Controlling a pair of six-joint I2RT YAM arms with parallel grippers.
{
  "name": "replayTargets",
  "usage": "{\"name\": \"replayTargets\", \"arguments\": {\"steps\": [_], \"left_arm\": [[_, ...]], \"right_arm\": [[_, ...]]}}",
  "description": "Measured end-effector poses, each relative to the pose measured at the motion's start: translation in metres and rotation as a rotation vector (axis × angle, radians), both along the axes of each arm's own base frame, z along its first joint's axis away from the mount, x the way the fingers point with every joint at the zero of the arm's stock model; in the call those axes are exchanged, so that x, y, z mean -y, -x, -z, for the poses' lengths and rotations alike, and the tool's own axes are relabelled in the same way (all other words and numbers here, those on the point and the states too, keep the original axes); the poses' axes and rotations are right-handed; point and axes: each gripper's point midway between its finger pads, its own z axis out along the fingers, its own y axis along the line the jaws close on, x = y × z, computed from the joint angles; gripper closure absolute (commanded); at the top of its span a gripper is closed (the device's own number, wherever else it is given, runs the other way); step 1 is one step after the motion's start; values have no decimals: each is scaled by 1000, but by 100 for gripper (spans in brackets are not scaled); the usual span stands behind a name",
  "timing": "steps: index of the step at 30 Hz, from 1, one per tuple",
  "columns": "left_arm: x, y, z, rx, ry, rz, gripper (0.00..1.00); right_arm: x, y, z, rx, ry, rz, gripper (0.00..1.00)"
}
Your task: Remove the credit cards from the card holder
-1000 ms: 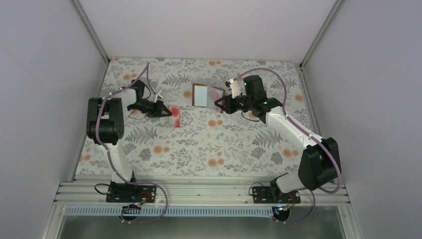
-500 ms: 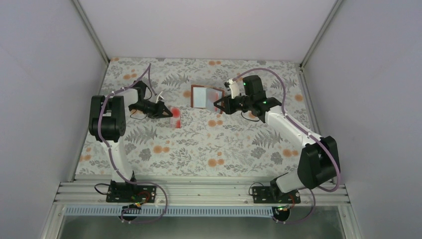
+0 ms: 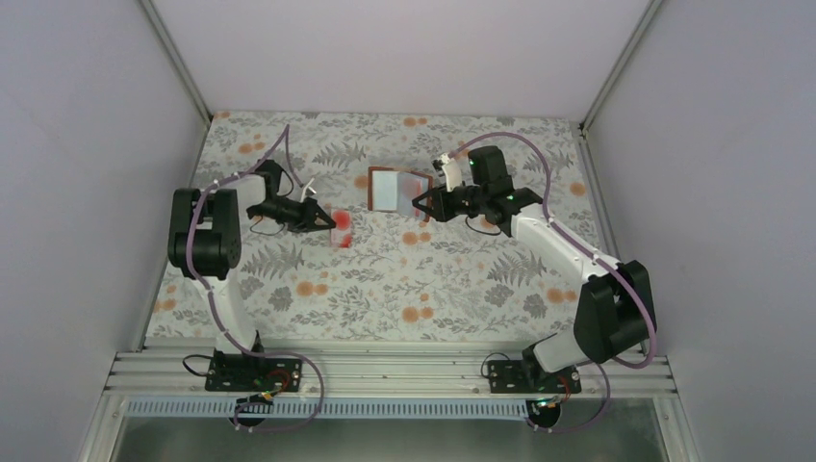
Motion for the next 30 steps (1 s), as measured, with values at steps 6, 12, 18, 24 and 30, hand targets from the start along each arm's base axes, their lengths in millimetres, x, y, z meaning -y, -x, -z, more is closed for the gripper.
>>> {"name": "replayTargets", "arguments": {"steps": [6,12,18,24,30], "left_arm": [[-1,1,7,-16,-13,0,98],[-2,-1,12,-25,-25,2,98],[-4,-1,19,-38,-37,5,97],[-4,-4,23,-42,-45,7,91],[-5,-4,25,-45,-53,9,89]], "right_arm": [[0,1,0,1,0,-5,96],[0,1,1,-1,1,-8,96],[-1,3,0,0,0,-18,96],[-3,1,-4,10,-6,-31,96],[-4,2,-4,11,-9,-39,96]]}}
